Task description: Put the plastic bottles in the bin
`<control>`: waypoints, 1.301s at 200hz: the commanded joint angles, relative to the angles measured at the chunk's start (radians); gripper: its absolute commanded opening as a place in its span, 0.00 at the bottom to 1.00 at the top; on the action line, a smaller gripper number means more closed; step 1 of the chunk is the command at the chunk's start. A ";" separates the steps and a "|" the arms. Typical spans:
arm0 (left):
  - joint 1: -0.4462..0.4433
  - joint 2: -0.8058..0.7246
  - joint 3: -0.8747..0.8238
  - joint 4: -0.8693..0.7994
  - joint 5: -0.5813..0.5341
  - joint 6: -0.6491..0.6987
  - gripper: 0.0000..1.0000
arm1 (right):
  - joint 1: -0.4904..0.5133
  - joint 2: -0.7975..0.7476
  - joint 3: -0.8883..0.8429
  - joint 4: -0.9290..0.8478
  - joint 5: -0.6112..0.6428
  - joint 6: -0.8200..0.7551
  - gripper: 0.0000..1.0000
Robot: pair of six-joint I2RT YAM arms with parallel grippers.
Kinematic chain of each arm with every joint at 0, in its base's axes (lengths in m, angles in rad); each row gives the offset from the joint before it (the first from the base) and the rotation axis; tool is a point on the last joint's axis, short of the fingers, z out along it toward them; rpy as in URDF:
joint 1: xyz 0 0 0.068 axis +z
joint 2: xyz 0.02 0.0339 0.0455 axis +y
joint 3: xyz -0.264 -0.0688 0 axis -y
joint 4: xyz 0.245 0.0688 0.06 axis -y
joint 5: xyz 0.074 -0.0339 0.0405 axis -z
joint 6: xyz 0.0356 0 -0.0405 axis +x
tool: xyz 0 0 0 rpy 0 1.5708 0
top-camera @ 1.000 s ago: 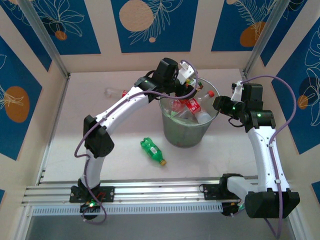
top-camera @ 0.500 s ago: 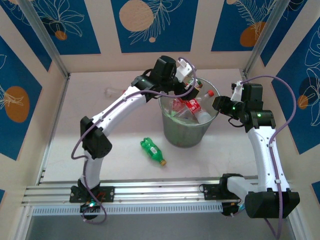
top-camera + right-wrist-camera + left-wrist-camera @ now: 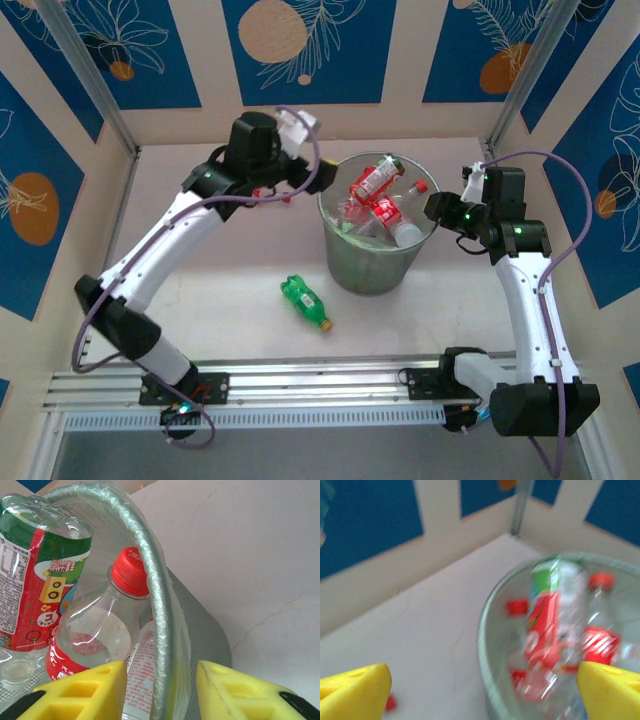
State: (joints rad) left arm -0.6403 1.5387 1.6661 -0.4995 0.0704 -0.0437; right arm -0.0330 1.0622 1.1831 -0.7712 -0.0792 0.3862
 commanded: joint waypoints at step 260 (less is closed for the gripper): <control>-0.225 -0.141 -1.098 0.519 -0.006 -1.309 0.70 | -0.002 -0.006 0.010 0.020 -0.014 -0.013 0.45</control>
State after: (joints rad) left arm -0.8558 1.3716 0.5911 -0.0418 0.0872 -1.3231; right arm -0.0330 1.0622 1.1912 -0.7704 -0.0792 0.3824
